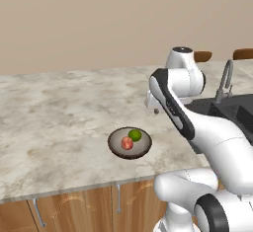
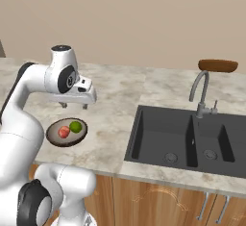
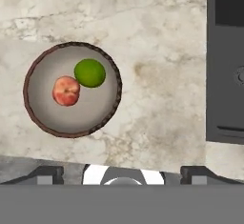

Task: Dump the peach and lime from the bowl so the bowl can be washed. Place the bowl in the sink after clearing the leftovers.

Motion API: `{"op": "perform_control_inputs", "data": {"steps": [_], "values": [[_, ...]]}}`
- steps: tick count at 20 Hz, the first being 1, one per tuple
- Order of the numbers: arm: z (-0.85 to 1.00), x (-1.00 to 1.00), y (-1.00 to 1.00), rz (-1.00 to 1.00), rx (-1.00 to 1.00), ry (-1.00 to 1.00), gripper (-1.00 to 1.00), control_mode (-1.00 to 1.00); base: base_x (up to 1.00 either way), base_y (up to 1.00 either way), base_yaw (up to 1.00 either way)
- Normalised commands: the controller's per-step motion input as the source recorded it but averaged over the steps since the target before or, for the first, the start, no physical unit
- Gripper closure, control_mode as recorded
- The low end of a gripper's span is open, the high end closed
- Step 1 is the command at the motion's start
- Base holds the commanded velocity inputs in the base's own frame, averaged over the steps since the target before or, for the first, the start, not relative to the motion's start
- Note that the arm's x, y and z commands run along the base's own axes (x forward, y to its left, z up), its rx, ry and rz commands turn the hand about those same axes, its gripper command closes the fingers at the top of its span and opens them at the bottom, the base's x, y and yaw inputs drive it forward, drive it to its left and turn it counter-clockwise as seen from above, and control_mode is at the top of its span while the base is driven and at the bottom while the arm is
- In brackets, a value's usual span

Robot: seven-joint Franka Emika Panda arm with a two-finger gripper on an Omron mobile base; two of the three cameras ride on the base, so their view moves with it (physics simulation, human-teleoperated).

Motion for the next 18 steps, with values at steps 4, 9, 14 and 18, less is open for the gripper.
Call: {"op": "perform_control_inputs", "data": {"steps": [4, 9, 14, 18], "values": [[-1.0, -0.03, 0.18, 0.0, -0.04, 0.25, -1.0, -1.0, 0.0, 0.0, 0.0], [-1.0, 0.0, 0.03, 0.0, 0.02, 0.21, -1.0, -1.0, 0.0, 0.0, 0.0], [-0.85, 0.03, 0.1, 0.0, 0.14, 0.08, -1.0, -1.0, 0.0, 0.0, 0.0], [-0.6, 0.23, 0.34, 0.0, 0.03, 0.0, -1.0, -1.0, 0.0, 0.0, 0.0]]}}
